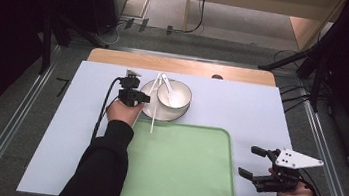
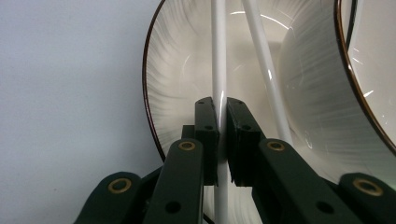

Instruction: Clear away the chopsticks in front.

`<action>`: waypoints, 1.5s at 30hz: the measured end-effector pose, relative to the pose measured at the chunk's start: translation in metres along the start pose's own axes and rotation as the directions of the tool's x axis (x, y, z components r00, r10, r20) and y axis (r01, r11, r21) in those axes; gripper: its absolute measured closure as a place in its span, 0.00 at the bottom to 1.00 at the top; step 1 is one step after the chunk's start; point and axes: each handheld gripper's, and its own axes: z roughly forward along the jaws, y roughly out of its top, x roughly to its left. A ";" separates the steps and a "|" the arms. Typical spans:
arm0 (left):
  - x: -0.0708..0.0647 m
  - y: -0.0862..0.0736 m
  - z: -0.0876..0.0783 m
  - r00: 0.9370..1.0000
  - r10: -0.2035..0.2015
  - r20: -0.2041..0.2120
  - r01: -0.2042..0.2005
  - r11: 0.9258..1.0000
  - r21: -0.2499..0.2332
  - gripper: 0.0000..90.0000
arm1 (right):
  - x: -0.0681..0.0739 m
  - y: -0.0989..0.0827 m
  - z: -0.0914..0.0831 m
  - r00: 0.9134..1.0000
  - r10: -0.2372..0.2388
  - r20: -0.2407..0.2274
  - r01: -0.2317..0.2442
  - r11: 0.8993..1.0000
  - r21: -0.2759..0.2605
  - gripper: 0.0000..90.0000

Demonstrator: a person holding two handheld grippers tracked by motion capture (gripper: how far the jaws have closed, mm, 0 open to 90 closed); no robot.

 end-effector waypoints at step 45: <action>0.022 -0.069 -0.119 0.990 0.102 0.103 -0.094 0.992 -0.079 0.95 | 0.000 -0.001 0.000 1.000 0.003 0.007 -0.003 1.000 0.010 0.16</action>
